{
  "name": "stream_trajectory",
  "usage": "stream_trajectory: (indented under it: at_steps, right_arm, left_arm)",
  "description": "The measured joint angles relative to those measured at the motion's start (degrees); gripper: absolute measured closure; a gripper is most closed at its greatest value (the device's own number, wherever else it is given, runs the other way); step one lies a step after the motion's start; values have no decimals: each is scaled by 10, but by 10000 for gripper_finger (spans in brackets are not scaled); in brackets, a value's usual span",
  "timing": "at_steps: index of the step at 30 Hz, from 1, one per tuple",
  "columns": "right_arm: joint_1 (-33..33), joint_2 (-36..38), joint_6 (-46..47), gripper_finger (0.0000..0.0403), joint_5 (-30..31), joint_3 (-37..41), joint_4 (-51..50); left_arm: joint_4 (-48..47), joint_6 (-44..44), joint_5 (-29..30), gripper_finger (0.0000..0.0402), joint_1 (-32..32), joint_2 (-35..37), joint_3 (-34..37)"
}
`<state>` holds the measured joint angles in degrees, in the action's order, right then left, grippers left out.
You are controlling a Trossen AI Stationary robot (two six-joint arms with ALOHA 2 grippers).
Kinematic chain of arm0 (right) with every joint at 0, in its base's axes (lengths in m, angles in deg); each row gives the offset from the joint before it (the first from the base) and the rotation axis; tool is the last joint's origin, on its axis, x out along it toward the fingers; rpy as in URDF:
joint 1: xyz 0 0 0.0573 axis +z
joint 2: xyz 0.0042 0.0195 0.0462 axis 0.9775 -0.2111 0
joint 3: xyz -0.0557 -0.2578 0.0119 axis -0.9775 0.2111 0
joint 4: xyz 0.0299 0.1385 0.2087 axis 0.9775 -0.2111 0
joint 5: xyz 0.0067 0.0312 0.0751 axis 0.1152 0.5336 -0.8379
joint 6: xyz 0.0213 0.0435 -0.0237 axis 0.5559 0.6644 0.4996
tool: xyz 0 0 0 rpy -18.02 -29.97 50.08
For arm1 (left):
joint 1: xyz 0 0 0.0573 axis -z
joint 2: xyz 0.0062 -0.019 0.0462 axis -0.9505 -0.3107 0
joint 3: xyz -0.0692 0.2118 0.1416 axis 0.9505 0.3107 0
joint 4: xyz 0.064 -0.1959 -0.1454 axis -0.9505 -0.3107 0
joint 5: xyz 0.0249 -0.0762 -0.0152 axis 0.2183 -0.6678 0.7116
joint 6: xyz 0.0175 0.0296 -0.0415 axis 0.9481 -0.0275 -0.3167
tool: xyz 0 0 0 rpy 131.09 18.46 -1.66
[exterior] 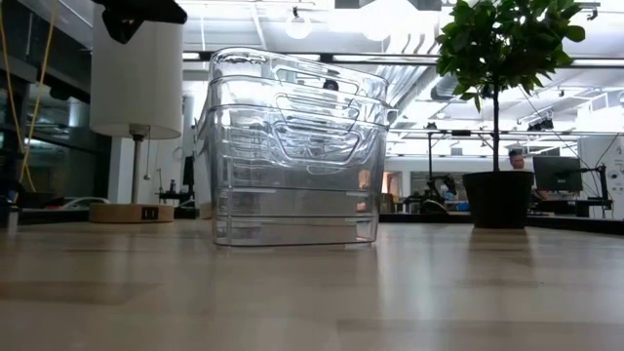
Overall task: Stack baskets by color
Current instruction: Stack the top black bin on top of the bottom black bins
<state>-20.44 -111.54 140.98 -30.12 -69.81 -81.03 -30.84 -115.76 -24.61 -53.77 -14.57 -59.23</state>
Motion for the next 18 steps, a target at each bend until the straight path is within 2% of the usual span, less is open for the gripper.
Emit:
stream_trajectory:
  at_steps: [5, 10, 18]
  right_arm:
    - [-10, 1, 8, 403, 9, 30, 0]
    - [-30, 1, -11, 403, 50, 51, -1]
    - [-77, 1, -112, 403, 64, 111, -1]
  left_arm:
    - [18, 14, 0, 401, 0, 0, 0]
    - [19, 15, -1, 401, 0, 0, 0]
    - [19, 22, -9, 401, 0, 0, 0]
